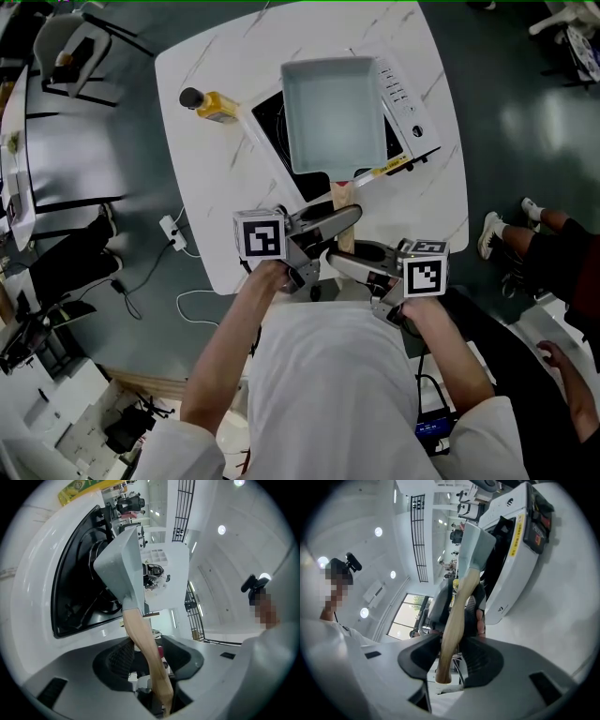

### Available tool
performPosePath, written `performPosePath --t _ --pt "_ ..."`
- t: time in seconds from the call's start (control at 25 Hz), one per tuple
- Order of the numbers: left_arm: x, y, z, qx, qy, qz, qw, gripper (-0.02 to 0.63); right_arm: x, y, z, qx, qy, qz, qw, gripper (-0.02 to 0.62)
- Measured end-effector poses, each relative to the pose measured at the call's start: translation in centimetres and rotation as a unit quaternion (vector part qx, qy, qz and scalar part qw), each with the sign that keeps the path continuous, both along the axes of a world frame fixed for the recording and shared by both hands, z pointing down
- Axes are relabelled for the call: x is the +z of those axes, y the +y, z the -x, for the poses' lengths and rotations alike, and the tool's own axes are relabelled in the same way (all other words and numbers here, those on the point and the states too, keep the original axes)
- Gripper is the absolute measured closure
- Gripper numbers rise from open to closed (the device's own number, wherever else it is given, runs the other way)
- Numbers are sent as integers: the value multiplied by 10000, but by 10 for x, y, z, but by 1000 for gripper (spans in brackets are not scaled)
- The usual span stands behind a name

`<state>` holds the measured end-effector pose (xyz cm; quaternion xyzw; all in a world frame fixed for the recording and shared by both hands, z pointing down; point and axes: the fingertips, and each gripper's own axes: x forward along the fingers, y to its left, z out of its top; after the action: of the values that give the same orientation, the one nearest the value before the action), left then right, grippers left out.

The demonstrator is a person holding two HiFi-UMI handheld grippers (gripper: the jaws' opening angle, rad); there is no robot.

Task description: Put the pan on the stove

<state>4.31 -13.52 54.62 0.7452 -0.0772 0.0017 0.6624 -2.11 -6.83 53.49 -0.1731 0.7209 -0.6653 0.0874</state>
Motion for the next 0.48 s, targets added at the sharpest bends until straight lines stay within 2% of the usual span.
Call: performPosePath --t 0.24,0.36,0.48 --pt "-5 1 1 -55 42 -31 10000 385 -1 -4 -2 61 109 -15 9999 366" --pt "-1 1 6 -134 -134 -115 9998 350 0 -5 -9 199 271 -11 9994 340" --pt "2 -3 14 -316 -467 -399 9976 313 3 -6 -17 360 516 2 9980 334"
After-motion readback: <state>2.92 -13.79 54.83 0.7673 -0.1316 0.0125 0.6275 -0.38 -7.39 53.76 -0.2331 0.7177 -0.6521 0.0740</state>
